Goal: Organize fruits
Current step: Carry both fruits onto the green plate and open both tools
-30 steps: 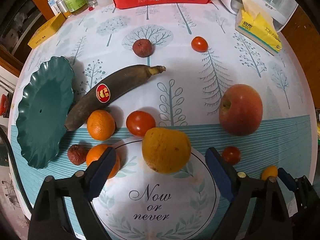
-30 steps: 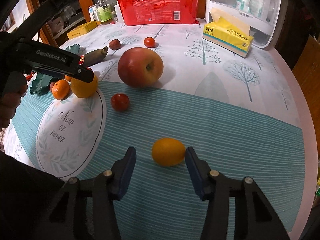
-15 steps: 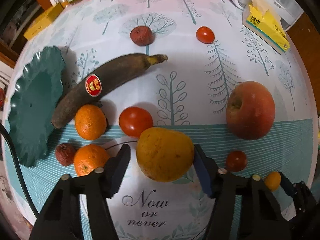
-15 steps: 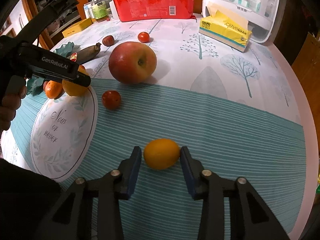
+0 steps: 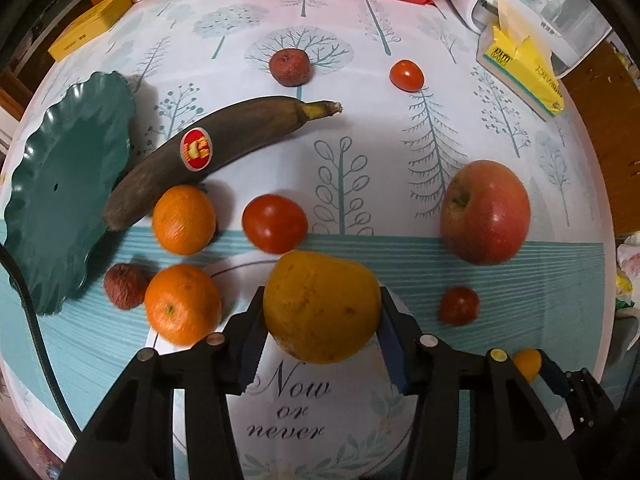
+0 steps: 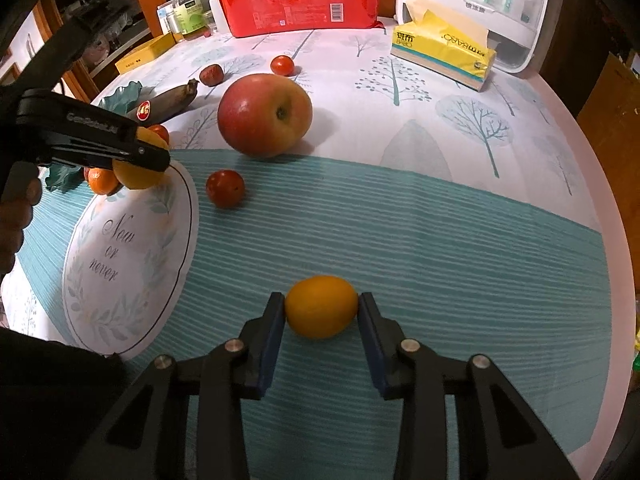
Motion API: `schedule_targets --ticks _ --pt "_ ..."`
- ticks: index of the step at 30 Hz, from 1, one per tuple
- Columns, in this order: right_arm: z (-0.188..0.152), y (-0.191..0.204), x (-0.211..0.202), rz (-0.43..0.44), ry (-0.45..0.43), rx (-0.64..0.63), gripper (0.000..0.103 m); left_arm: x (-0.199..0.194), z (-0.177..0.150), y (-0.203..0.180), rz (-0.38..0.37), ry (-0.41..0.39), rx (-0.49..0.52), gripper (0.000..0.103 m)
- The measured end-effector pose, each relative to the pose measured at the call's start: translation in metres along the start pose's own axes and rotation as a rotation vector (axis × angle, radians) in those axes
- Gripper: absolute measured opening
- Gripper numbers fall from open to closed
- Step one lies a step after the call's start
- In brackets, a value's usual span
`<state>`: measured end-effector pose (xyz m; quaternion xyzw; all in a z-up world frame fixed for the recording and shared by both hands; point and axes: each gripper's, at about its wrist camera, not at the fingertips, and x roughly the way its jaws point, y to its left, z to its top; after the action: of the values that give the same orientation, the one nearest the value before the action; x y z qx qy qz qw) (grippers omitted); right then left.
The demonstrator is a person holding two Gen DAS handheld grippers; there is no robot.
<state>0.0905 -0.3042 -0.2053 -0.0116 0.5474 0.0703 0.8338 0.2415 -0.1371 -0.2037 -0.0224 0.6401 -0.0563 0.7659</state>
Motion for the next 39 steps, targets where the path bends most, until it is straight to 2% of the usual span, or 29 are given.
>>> schedule_targets --ticks 6,15,28,39 --pt "-0.007 0.010 -0.004 -0.021 0.028 0.007 0.037 -0.025 -0.014 0.014 -0.027 -0.039 -0.025 0.049" --pt "-0.013 0.037 -0.019 -0.043 0.017 -0.014 0.037 -0.055 -0.040 0.044 -0.051 -0.093 -0.050 0.049" --pt "-0.014 0.108 -0.034 -0.013 -0.001 -0.045 0.037 -0.092 -0.072 0.139 -0.027 -0.124 -0.121 0.049" --pt "0.004 0.185 -0.032 0.030 -0.031 -0.077 0.037 -0.120 -0.080 0.216 0.008 -0.168 -0.155 0.049"
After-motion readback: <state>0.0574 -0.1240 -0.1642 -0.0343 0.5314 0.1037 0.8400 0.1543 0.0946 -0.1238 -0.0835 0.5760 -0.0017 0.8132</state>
